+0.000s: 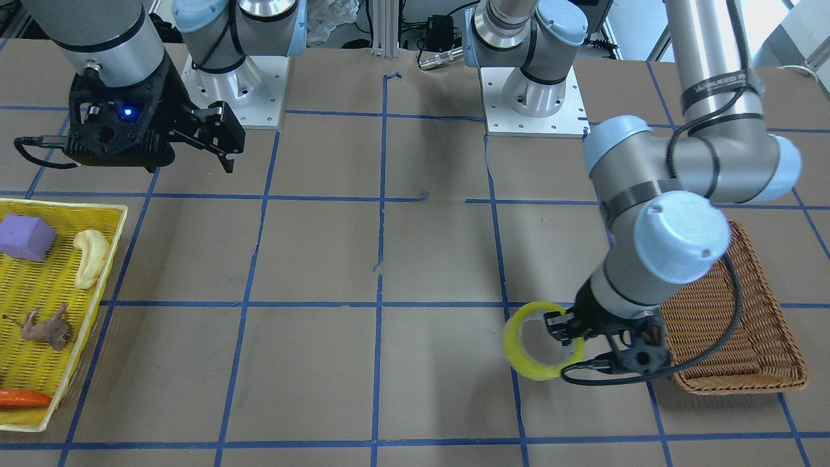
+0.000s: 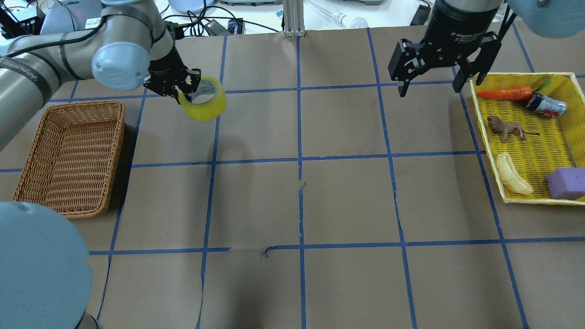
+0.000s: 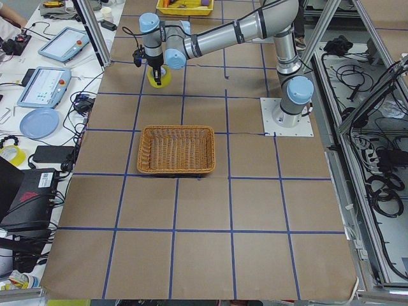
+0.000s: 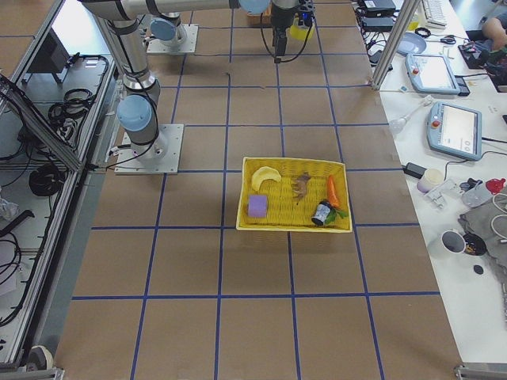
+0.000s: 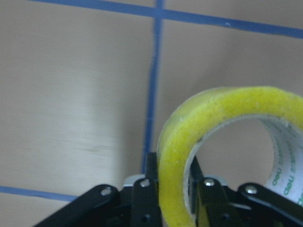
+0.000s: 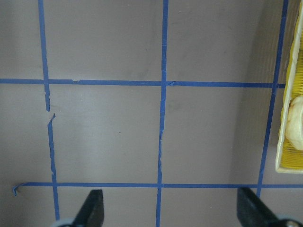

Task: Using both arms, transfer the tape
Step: 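Grasp the tape roll rim with the left gripper and lift it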

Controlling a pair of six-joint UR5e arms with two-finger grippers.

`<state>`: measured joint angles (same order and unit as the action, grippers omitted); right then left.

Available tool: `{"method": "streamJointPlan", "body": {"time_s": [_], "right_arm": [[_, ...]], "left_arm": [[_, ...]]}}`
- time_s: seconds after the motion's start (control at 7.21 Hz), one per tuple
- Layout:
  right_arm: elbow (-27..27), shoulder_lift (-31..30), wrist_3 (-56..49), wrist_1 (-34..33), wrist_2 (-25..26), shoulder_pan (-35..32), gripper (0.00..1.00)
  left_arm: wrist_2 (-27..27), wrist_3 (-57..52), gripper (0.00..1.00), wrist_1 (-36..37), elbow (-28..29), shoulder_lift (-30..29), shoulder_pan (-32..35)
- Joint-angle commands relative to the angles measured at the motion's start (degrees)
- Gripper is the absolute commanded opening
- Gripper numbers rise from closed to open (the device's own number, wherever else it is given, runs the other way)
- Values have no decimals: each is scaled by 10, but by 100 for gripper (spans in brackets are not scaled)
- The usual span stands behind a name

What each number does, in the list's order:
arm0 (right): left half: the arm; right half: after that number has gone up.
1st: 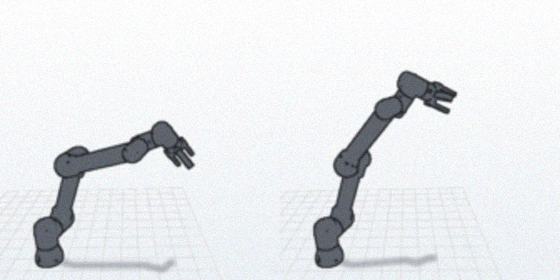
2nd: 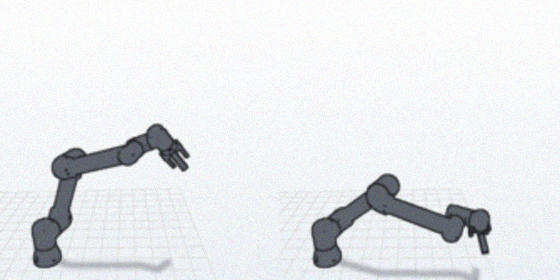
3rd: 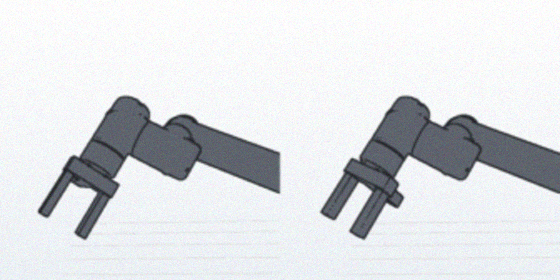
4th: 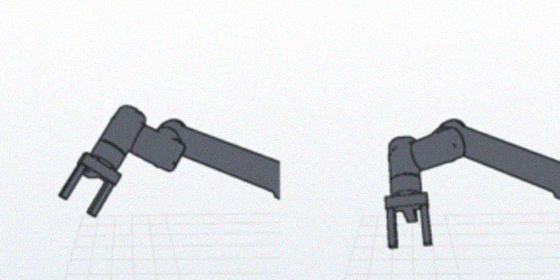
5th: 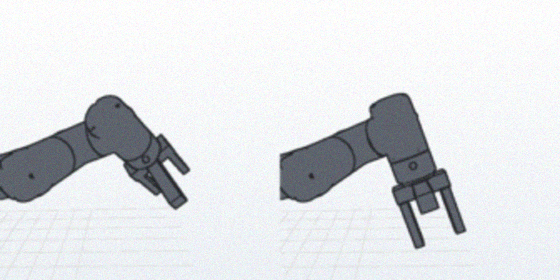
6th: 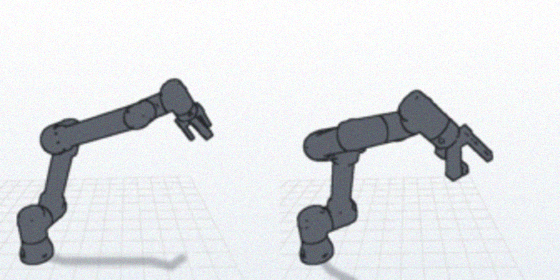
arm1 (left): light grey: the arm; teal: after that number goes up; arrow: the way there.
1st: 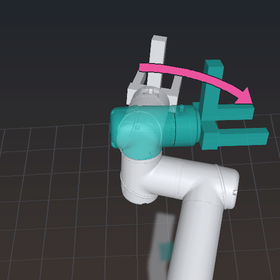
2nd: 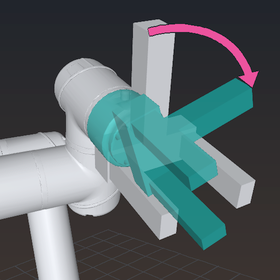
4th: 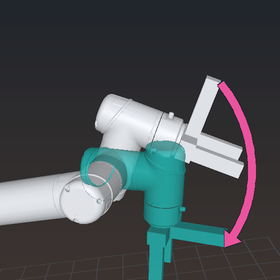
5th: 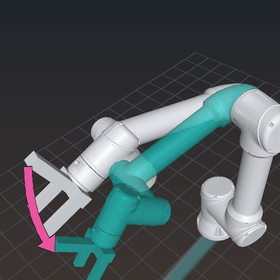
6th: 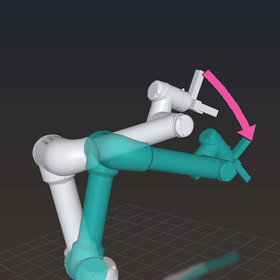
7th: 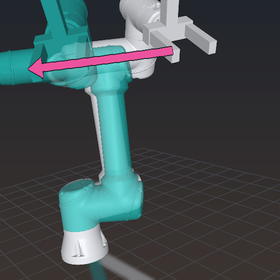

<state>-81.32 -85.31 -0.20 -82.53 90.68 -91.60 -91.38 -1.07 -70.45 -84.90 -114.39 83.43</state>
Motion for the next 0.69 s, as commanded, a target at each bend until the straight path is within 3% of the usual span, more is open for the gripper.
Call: {"method": "streamJointPlan", "body": {"time_s": [0.0,0.28,0.55], "right_arm": [[1,-5,0,0,5,-2,100],[-2,-5,-1,0,2,-2,100],[-3,-5,-2,-1,0,-2,100]], "left_arm": [[0,-178,0,-75,-5,31,-129],[3,-371,0,-63,-4,16,-247],[9,-466,0,-10,-21,-1,-301]]}}
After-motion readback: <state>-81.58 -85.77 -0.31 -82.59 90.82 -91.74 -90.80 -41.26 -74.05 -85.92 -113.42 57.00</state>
